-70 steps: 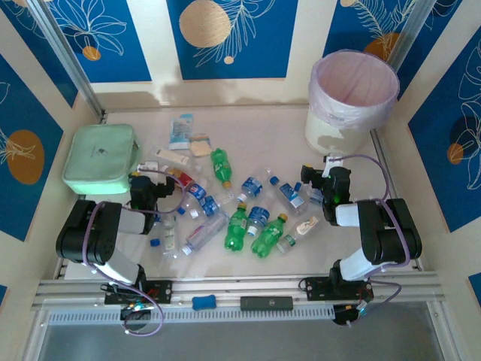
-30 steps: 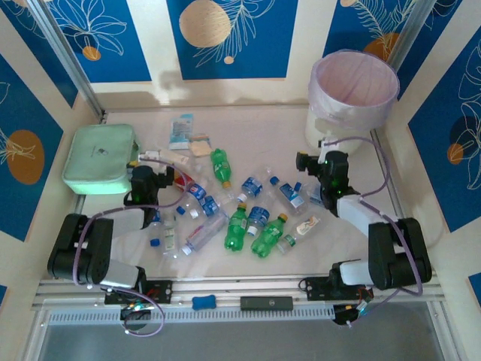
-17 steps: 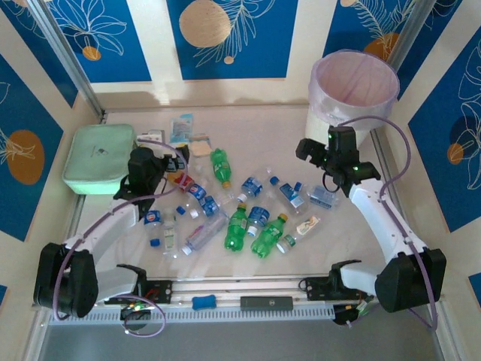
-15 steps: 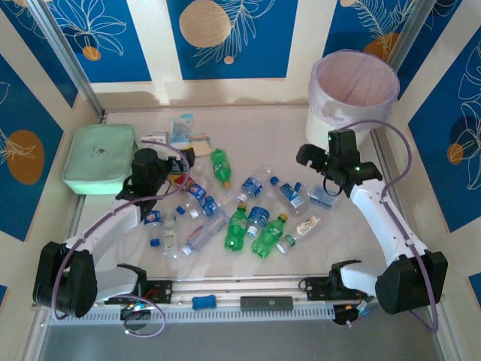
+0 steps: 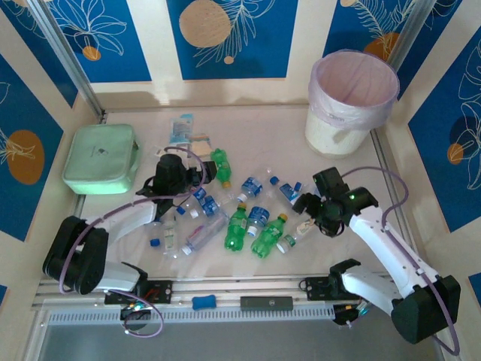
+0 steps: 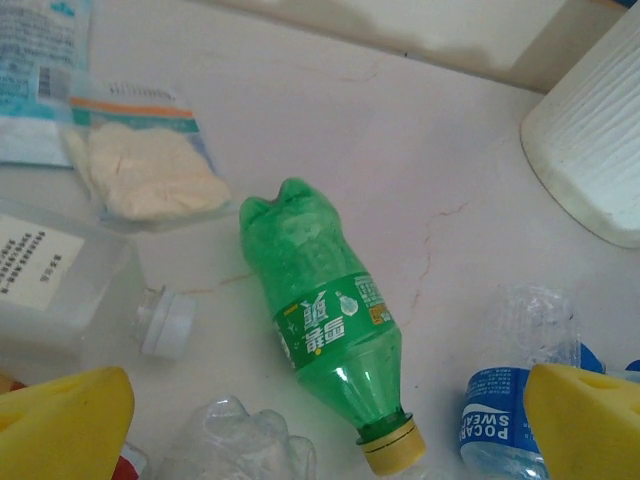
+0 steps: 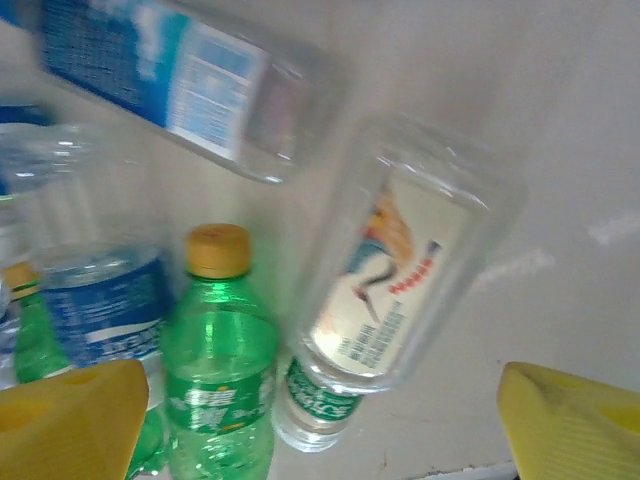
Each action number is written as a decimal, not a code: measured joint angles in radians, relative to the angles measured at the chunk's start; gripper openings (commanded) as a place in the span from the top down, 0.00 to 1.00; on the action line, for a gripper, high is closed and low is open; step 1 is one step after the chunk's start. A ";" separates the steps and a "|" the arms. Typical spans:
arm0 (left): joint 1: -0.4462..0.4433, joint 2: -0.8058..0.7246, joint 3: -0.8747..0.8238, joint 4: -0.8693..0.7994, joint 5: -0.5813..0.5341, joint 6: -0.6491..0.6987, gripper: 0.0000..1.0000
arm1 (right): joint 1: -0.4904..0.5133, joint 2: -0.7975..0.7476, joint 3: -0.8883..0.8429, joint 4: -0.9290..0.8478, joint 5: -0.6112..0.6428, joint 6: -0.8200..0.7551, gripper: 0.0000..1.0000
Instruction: Put the plastic bottles in the bin
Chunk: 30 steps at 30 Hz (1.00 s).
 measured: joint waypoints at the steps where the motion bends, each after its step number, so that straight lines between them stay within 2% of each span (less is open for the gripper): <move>1: 0.000 0.008 0.002 0.000 0.000 -0.005 0.00 | 0.002 -0.013 -0.032 0.005 -0.002 0.029 0.09; 6: 0.000 0.024 0.027 0.000 -0.004 -0.024 0.00 | 0.006 -0.021 -0.143 0.085 -0.012 0.138 0.09; 15: 0.000 0.027 0.046 -0.002 -0.008 -0.040 0.00 | 0.008 0.049 -0.288 0.340 -0.032 0.254 0.10; 23: 0.000 0.030 0.046 -0.011 -0.016 -0.050 0.00 | 0.013 0.111 -0.293 0.425 -0.029 0.273 0.31; 30: 0.000 0.028 0.046 -0.011 -0.047 -0.050 0.00 | 0.013 0.105 -0.272 0.395 -0.013 0.244 0.46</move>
